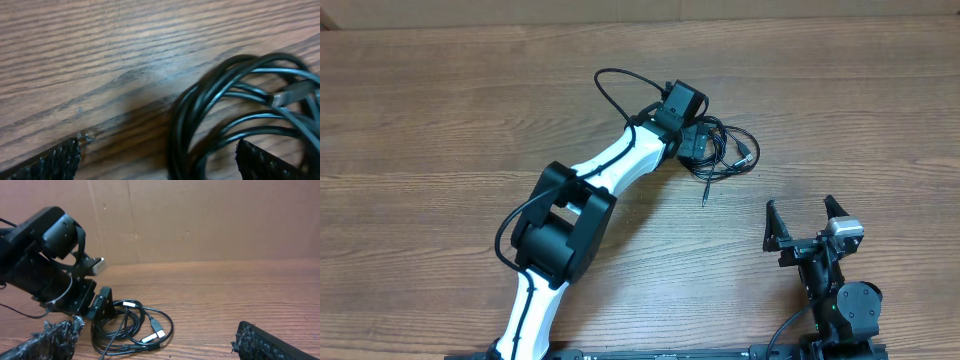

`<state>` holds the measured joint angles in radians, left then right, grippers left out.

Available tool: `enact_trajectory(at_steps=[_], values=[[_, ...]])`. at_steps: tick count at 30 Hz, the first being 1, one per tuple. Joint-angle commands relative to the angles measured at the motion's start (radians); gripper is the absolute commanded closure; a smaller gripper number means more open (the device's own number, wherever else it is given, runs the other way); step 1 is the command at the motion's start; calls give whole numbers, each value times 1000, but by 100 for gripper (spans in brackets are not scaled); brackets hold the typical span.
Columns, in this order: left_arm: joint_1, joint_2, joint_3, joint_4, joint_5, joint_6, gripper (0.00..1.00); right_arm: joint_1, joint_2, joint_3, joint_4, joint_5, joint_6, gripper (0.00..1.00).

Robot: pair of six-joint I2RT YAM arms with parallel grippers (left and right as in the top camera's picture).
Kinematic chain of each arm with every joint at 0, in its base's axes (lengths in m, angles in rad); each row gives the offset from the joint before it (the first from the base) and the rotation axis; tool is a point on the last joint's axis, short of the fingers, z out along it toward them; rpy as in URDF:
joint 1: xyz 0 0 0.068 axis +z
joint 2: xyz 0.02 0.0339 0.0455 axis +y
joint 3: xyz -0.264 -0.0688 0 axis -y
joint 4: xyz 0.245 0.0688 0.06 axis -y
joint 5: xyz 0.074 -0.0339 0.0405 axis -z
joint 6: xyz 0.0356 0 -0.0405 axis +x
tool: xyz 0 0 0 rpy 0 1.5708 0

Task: Untangle cables
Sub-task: 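Move the left gripper forward over the black cable bundle, then lower the left gripper, grasp the black cable bundle, and lift it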

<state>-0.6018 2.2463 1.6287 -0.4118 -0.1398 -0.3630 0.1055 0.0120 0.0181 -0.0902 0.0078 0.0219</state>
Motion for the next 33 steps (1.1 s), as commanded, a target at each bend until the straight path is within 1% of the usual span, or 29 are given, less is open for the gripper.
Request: enact_trajectory(at_steps=[1, 4, 5, 8, 11, 13, 18, 23, 28, 31, 33], values=[[1, 19, 24, 2, -23, 27, 4, -3, -9, -10, 6, 9, -5, 0], [1, 19, 24, -1, -16, 27, 8, -3, -9, -10, 6, 9, -5, 0], [1, 19, 24, -2, -15, 27, 11, -3, -9, -10, 6, 9, -5, 0], [1, 19, 24, -2, 13, 40, 29, -3, -9, -10, 6, 9, -5, 0], [1, 19, 24, -2, 36, 53, 42, -3, -9, -10, 6, 9, -5, 0], [1, 19, 24, -2, 36, 53, 48, -3, -9, -10, 6, 9, -5, 0], [1, 19, 24, -2, 36, 53, 56, -3, -9, -10, 6, 9, -5, 0], [1, 19, 24, -2, 56, 80, 69, -3, -9, -10, 6, 9, -5, 0], [1, 19, 24, -2, 56, 79, 72, -3, -9, -10, 6, 9, -5, 0], [1, 19, 24, -2, 56, 79, 77, -3, -9, -10, 6, 9, -5, 0], [1, 19, 24, -1, 60, 79, 82, -3, -9, -10, 6, 9, -5, 0]])
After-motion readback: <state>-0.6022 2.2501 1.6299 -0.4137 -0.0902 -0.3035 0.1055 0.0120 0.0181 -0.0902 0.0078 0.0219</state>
